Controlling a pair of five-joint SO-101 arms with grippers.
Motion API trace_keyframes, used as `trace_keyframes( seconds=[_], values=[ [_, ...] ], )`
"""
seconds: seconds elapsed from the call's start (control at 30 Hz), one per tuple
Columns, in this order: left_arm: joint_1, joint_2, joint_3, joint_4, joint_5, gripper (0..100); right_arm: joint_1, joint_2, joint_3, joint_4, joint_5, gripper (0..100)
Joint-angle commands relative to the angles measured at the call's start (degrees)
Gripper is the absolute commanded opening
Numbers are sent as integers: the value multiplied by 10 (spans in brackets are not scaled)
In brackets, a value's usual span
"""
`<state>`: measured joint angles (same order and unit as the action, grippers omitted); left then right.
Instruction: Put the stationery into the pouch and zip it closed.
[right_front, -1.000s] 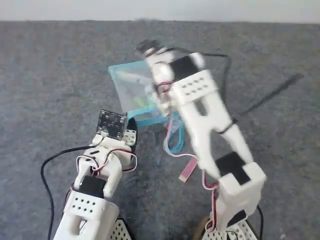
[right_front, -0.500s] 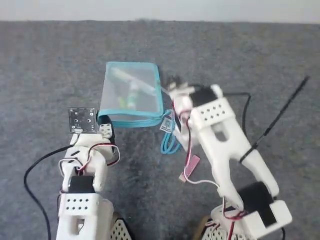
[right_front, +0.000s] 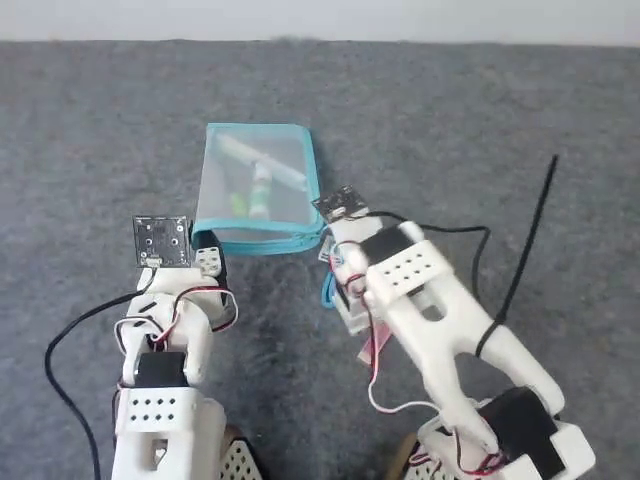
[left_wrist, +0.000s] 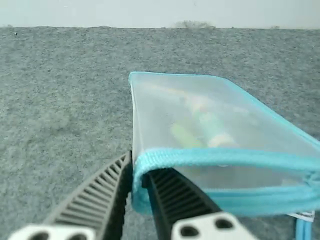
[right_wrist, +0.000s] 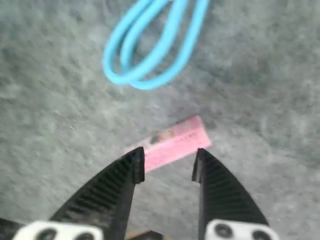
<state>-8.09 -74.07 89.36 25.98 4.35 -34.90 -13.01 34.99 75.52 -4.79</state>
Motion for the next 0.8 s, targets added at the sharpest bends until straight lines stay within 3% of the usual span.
trace_keyframes(
  seconds=[0.0, 0.13, 0.27, 0.77],
  values=[
    [-6, -4, -40, -10, 11, 12, -7, -29, 10, -34, -19, 153],
    [6, -4, -40, -9, 11, 12, -8, -29, 55, -109, -18, 225],
    [16, -4, -39, -9, 12, 12, -2, -39, 69, -74, -18, 313],
    [16, -4, -43, -11, 13, 12, 12, -34, 171, -151, -21, 310]
  ],
)
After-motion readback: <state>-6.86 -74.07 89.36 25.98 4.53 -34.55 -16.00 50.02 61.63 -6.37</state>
